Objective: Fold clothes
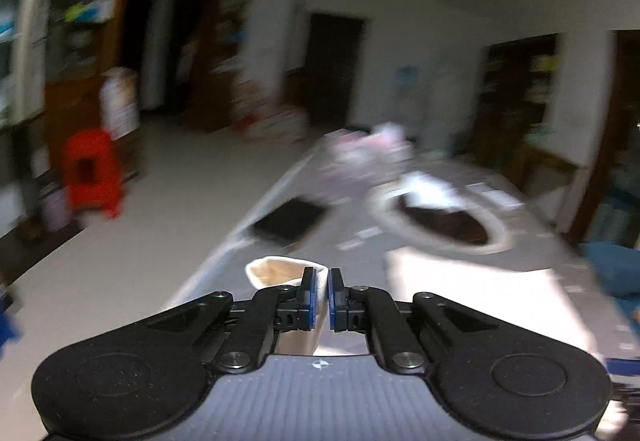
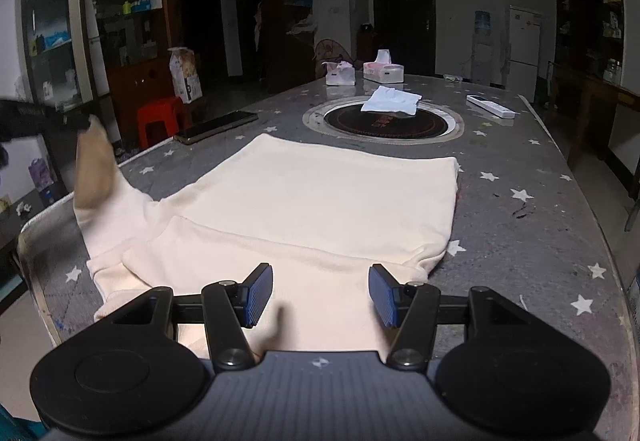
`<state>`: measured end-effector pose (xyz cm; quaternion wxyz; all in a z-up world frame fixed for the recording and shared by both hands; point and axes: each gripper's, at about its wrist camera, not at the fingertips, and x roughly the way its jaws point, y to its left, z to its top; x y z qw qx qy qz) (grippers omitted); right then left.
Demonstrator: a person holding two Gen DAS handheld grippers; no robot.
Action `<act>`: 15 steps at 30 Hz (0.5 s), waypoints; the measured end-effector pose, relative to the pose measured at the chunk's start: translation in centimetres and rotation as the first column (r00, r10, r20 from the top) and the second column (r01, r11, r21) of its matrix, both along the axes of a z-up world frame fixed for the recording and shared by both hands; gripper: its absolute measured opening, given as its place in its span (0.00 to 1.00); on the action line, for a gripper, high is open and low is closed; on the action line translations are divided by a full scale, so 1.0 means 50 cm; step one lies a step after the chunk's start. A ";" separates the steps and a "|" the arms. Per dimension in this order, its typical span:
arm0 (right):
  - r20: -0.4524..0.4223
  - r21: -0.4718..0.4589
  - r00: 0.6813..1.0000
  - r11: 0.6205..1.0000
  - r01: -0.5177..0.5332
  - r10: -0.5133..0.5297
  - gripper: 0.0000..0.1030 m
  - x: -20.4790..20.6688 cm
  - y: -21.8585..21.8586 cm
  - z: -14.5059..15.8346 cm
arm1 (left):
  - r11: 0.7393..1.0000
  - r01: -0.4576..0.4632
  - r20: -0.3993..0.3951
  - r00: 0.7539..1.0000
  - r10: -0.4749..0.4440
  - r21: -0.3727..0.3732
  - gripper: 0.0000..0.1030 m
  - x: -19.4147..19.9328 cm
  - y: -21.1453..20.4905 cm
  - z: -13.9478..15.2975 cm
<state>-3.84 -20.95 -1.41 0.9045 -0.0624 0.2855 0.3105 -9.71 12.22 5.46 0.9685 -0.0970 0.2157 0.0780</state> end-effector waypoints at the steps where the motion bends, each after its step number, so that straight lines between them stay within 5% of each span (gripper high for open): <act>1: 0.001 0.006 1.000 1.000 0.006 -0.006 0.52 0.000 -0.005 0.001 | 0.999 0.046 0.022 0.999 -0.046 -0.011 0.06 0.000 -0.019 0.014; 5: 0.006 0.022 1.000 0.999 0.031 -0.031 0.52 -0.004 -0.025 0.004 | 0.972 0.232 0.105 0.968 -0.227 -0.040 0.06 0.006 -0.098 0.063; 10: 0.003 0.040 0.997 0.996 0.075 -0.075 0.52 -0.005 -0.060 0.003 | 0.903 0.426 0.132 0.900 -0.416 -0.059 0.06 0.041 -0.212 0.057; 15: -0.001 0.052 0.992 0.991 0.126 -0.126 0.52 -0.005 -0.093 0.002 | 0.841 0.536 0.071 0.844 -0.531 -0.078 0.08 0.074 -0.308 0.007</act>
